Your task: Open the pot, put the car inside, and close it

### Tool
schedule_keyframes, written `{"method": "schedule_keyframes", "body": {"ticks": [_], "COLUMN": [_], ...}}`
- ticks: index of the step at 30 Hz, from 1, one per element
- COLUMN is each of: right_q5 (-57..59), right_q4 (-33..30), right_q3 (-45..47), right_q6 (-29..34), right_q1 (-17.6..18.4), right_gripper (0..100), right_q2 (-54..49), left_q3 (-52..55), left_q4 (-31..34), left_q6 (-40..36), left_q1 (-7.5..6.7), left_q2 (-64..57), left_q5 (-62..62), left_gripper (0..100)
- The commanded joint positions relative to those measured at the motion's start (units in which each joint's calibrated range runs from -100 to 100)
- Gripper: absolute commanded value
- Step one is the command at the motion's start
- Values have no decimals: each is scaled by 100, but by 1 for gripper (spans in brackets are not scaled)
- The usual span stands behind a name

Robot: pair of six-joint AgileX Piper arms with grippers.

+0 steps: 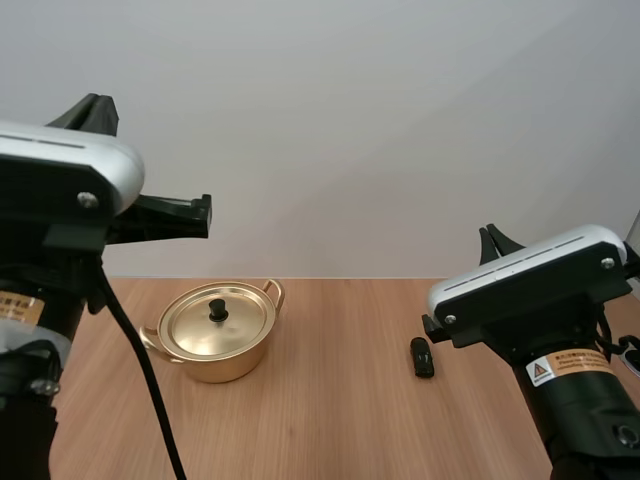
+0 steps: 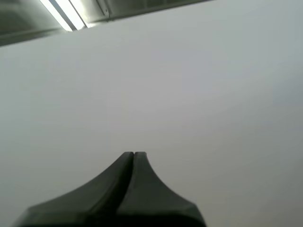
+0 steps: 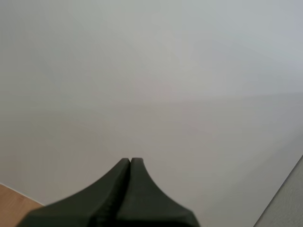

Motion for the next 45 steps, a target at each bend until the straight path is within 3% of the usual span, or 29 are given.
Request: {"method": "schedule_keyframes", "body": {"ticks": [1,7,16,29,40,43,45], "right_q5": [3283,4791,5894,6534,6635,6635,6635], "right_q4": [6,6,6,-48,-48,-48,-48], "right_q3": [-416,-844,-950,-961,-961,-961,-961], "right_q6": [-54,-54,-54,-54,-54,-54,-54], "right_q1": [1,1,1,1,1,1,1], "right_gripper": [0,0,0,0,0,0,0], "right_q2": [0,0,0,0,0,0,0], "left_q3": [-91,-198,-314,-1436,-1534,-1534,-1534], "left_q4": [-186,-326,-430,-375,-92,-100,-132], "left_q6": [229,715,834,1021,991,991,991], "left_q1": [3,93,243,243,244,244,244], "left_q2": [208,536,1247,2901,2995,3072,3247], "left_q5": [4591,5696,5886,6033,5665,5622,5622], "left_gripper": [0,0,0,0,0,7,18]}}
